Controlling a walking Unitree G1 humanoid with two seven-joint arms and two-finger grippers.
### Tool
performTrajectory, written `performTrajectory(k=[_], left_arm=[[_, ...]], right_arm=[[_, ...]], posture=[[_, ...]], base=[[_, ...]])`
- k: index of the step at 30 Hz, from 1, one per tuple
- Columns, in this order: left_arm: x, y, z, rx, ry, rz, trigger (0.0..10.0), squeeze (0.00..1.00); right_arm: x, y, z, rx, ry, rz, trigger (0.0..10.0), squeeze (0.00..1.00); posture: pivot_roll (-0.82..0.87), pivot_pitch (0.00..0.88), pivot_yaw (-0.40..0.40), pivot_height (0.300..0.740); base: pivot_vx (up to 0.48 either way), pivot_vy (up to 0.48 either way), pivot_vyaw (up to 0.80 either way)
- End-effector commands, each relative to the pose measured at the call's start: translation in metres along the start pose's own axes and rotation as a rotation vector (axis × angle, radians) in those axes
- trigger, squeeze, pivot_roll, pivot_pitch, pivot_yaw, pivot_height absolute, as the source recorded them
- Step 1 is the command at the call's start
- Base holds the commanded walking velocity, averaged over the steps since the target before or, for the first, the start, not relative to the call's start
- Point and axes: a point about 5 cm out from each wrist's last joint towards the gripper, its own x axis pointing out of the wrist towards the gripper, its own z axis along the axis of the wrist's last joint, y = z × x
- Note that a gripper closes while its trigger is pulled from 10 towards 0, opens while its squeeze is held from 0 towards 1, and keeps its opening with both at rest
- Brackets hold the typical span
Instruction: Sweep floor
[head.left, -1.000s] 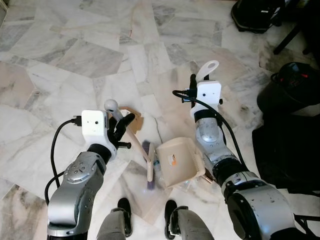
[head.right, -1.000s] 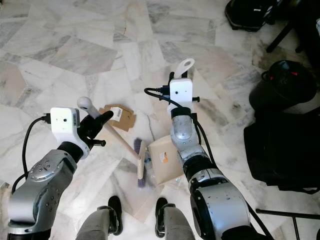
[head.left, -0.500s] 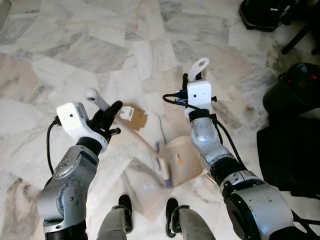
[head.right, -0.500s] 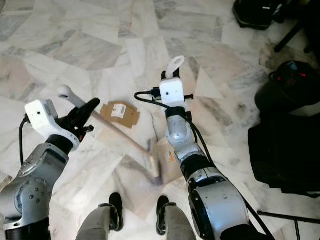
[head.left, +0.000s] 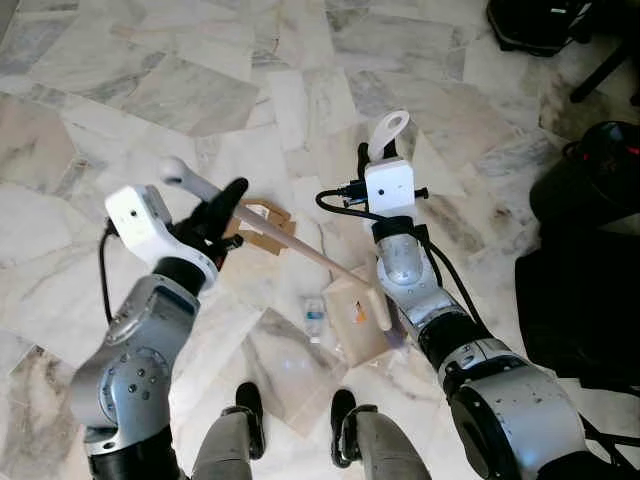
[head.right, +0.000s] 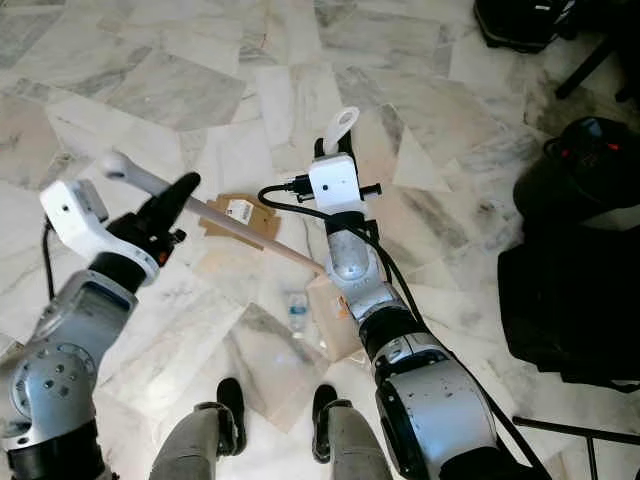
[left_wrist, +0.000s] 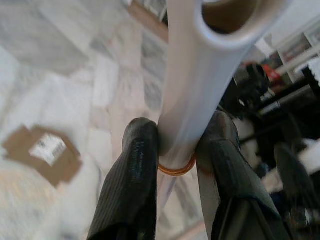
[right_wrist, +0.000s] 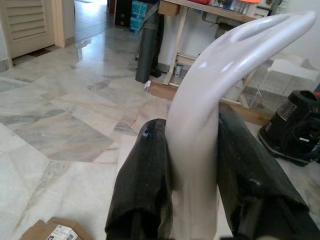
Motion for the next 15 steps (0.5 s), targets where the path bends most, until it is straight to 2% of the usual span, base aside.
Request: performTrajectory(k=[1,3,5,6,8,9,13,14,15], left_arm=[[-0.005,-0.002,0.028,0.076,-0.122,0.012,10.0,0.0],[-0.006,0.0,0.038,0.127,-0.155,0.028,10.0,0.0],[-0.008,0.002,0.047,0.227,-0.17,0.04,10.0,0.0],[-0.01,0.004,0.05,0.338,-0.143,0.032,10.0,0.0],[-0.012,0.005,0.048,0.376,-0.114,0.022,10.0,0.0],[-0.016,0.011,0.044,0.473,-0.055,0.014,10.0,0.0],[-0.023,0.019,0.035,0.587,0.04,-0.001,10.0,0.0],[-0.027,0.026,0.029,0.669,0.1,-0.008,10.0,0.0],[-0.028,0.03,0.023,0.699,0.139,-0.018,10.0,0.0]], right_arm=[[-0.016,0.005,-0.023,-0.004,0.107,0.019,10.0,0.0],[-0.016,0.004,-0.023,-0.005,0.106,0.02,10.0,0.0],[-0.016,0.004,-0.023,-0.006,0.105,0.021,10.0,0.0],[-0.016,0.004,-0.023,-0.007,0.104,0.022,10.0,0.0],[-0.016,0.004,-0.023,-0.007,0.103,0.021,10.0,0.0],[-0.016,0.003,-0.023,-0.008,0.102,0.021,10.0,0.0],[-0.015,0.002,-0.023,-0.008,0.098,0.018,10.0,0.0],[-0.015,0.001,-0.023,-0.01,0.096,0.016,10.0,0.0],[-0.015,0.001,-0.023,-0.01,0.095,0.016,10.0,0.0]], posture=[[0.12,0.463,-0.078,0.74],[0.12,0.467,-0.078,0.74],[0.12,0.467,-0.078,0.74],[0.12,0.471,-0.079,0.74],[0.12,0.471,-0.079,0.74],[0.11,0.473,-0.079,0.74],[0.11,0.478,-0.081,0.74],[0.1,0.48,-0.083,0.74],[0.1,0.483,-0.084,0.74]], base=[[0.0,0.0,0.0],[0.0,0.0,0.0],[0.0,0.0,0.0],[0.0,0.0,0.0],[0.0,0.0,0.0],[0.0,0.0,0.0],[0.0,0.0,0.0],[0.0,0.0,0.0],[0.0,0.0,0.0]])
